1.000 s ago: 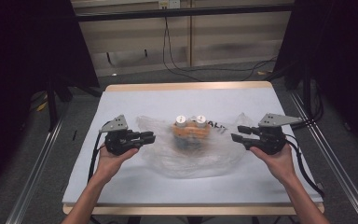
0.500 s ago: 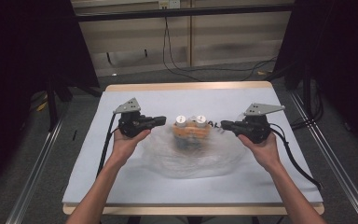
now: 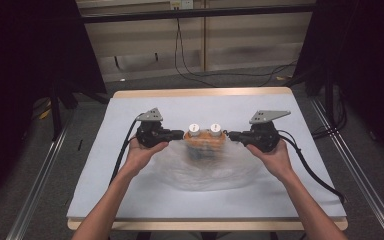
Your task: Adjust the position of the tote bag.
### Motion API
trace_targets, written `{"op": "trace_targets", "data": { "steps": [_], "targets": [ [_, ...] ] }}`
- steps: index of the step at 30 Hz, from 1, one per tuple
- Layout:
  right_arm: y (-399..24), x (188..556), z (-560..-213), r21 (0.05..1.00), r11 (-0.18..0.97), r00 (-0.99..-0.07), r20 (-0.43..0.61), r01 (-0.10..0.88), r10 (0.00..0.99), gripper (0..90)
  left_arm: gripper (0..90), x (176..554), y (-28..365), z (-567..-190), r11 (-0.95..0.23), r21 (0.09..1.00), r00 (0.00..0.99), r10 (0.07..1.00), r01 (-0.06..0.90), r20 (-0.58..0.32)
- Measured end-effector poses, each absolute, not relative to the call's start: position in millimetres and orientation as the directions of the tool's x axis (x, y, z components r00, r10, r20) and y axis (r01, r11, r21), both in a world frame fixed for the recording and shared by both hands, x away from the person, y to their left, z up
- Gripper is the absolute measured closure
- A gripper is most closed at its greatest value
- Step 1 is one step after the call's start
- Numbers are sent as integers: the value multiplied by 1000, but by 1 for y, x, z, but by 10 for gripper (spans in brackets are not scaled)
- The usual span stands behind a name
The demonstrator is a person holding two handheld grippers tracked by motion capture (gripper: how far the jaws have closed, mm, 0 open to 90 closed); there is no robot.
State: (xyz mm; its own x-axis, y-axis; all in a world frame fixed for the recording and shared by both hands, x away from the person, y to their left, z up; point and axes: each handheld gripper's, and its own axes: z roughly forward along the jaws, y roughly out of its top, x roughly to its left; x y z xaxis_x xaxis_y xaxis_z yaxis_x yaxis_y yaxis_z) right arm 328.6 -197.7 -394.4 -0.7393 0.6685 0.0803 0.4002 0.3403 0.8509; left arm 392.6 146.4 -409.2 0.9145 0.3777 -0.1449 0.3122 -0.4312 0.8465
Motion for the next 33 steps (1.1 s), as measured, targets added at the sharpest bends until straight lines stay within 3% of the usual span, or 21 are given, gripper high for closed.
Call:
{"op": "trace_targets", "data": {
  "steps": [15, 20, 33],
  "targets": [
    [-191, 322, -430, 780, 431, -759, 85, 454, 646, 900, 878, 376, 141, -442, -538, 784, 931, 339, 308, -133],
    [-184, 320, -441, 740, 489, -768, 58, 462, 638, 900, 876, 376, 137, -454, -616, 733, 938, 338, 287, -82],
    [-190, 338, -455, 709, 497, -747, 64, 501, 662, 900, 876, 382, 130, -466, -669, 687, 938, 341, 285, -57]
  ]
}}
